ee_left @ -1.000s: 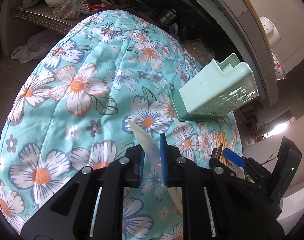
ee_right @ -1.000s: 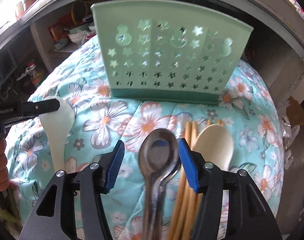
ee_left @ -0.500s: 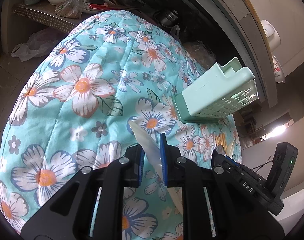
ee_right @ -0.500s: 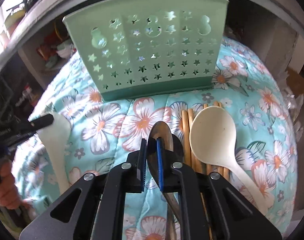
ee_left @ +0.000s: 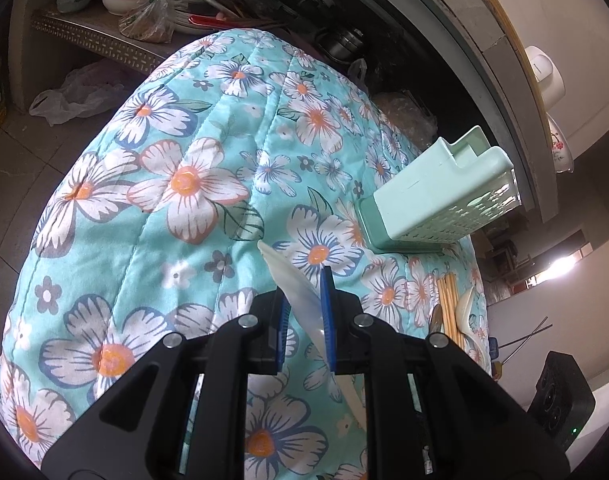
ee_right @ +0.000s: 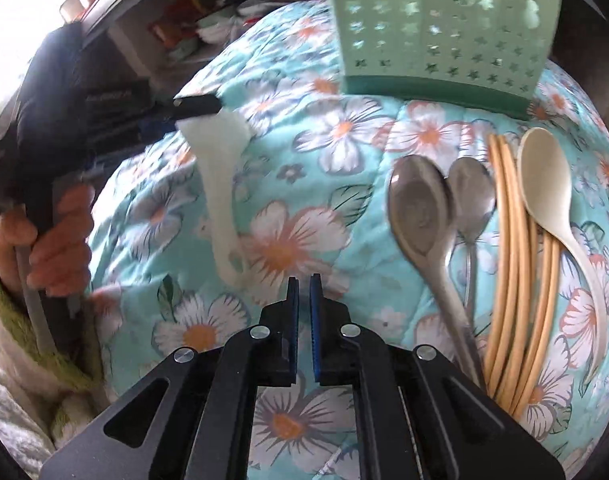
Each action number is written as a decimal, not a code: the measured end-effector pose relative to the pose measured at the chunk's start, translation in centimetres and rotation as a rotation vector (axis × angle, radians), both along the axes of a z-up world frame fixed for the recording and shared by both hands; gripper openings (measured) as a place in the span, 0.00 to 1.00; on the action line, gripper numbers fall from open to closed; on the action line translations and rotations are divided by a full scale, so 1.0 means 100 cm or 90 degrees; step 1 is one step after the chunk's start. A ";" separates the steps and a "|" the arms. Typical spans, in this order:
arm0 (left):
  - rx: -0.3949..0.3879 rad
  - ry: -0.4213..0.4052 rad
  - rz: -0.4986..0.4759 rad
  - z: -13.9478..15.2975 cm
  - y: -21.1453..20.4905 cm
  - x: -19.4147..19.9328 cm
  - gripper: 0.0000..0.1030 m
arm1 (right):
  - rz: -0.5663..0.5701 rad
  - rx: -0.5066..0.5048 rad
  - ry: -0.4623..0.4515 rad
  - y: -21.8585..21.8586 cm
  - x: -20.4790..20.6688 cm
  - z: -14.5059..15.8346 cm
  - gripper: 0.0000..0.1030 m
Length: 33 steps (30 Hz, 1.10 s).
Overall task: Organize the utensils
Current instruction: 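Close the right tool on a metal spoon handle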
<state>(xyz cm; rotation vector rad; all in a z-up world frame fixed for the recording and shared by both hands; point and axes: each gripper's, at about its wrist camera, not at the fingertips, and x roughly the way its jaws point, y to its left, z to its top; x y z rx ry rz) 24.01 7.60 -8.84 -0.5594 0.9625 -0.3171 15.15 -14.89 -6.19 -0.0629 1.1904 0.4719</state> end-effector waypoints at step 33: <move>-0.002 0.004 0.019 -0.003 0.011 -0.002 0.15 | -0.147 0.086 0.108 -0.067 -0.001 -0.011 0.38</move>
